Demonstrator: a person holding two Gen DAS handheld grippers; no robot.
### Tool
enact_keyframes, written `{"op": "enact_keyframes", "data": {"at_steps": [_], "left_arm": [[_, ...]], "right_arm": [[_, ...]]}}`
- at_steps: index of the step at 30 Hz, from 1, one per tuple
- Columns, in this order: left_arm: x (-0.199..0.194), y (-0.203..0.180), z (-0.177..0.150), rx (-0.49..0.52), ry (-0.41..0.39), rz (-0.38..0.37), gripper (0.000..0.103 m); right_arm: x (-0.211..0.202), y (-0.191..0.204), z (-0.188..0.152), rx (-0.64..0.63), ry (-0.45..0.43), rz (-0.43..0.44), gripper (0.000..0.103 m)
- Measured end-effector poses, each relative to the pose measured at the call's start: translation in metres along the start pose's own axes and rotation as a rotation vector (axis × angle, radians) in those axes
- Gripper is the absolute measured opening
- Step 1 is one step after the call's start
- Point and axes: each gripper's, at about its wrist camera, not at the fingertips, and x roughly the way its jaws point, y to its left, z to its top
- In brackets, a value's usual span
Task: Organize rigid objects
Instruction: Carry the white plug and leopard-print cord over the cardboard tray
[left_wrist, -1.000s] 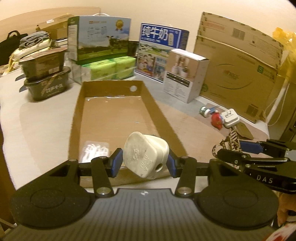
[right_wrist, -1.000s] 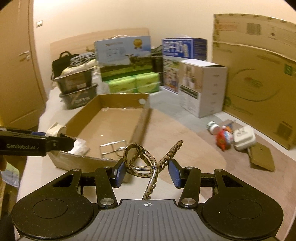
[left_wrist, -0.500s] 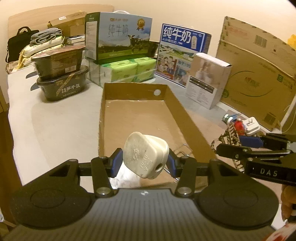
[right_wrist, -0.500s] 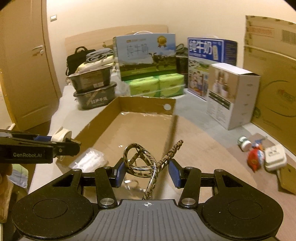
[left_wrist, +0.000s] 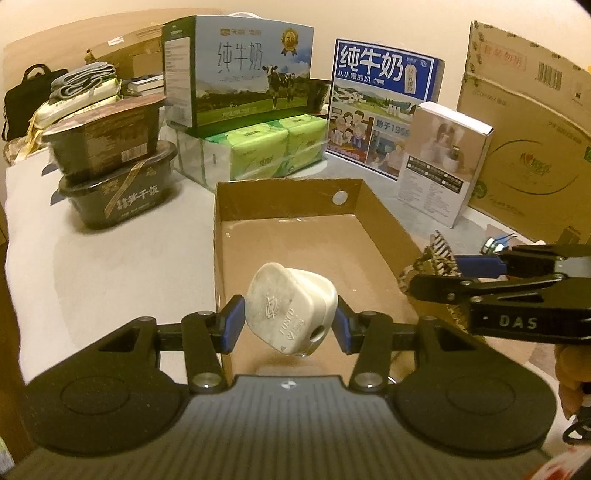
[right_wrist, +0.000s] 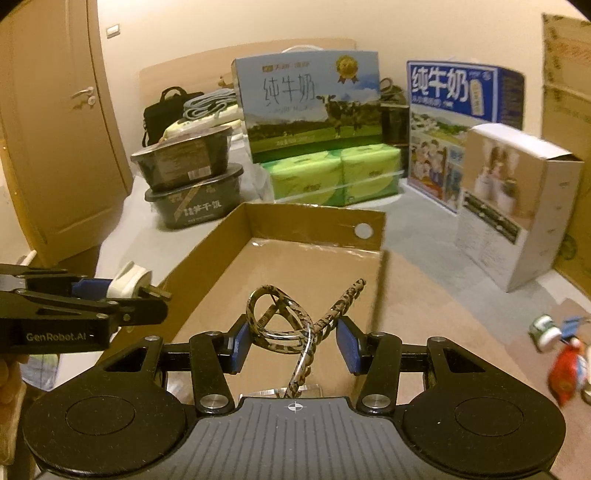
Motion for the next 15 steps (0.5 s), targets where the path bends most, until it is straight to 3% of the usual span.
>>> {"op": "enact_keyframes", "data": {"at_steps": [15], "left_arm": [[0.051, 0.007, 0.002, 0.027, 0.046, 0.008, 0.046]], "right_arm": [[0.056, -0.013, 0.008, 0.019, 0.043, 0.028, 0.050]]}}
